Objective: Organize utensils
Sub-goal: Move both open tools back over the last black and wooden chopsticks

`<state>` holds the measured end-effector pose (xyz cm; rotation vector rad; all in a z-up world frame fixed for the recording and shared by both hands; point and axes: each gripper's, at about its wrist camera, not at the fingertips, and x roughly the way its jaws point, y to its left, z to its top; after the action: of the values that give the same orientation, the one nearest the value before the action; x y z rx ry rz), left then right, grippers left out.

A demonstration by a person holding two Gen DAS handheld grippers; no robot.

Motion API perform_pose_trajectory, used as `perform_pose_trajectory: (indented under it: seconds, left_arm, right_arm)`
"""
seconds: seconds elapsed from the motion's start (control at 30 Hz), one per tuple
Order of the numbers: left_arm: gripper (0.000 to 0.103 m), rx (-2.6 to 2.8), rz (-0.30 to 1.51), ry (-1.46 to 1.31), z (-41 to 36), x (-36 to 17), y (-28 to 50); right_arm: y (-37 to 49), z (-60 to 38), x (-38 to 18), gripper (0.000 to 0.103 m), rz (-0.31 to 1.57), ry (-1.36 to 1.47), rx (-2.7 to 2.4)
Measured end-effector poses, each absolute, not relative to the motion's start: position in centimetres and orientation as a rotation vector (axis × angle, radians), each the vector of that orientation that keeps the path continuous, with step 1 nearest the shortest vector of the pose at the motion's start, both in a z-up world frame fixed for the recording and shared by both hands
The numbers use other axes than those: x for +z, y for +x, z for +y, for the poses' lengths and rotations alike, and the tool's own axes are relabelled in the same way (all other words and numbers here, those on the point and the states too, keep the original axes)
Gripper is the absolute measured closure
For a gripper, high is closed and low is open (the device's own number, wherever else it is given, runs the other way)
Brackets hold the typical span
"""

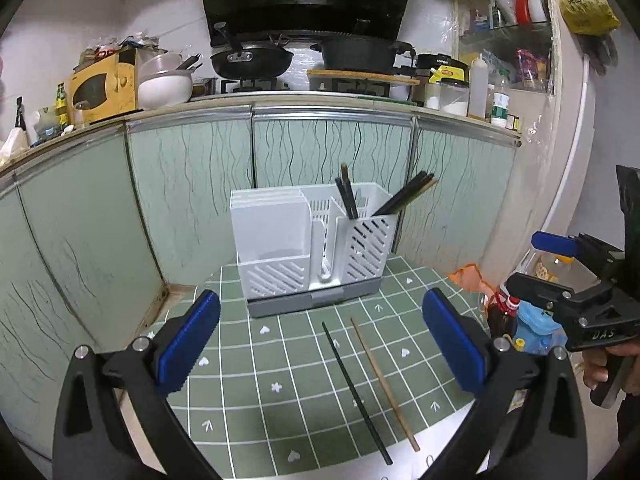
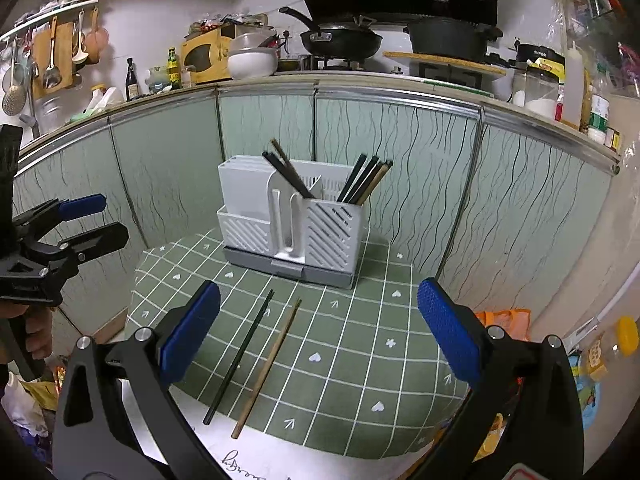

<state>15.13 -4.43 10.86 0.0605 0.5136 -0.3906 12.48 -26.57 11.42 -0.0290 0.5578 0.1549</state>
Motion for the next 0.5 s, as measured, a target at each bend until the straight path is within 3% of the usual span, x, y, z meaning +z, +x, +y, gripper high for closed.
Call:
perform_pose_trajectory:
  seconds: [0.5]
  left_arm:
    - [0.005, -0.369, 0.52, 0.084, -3.8, 5.4, 13.5]
  right_arm:
    - [11.8, -26.1, 6.3, 0.008, 0.587, -0.031, 0.14]
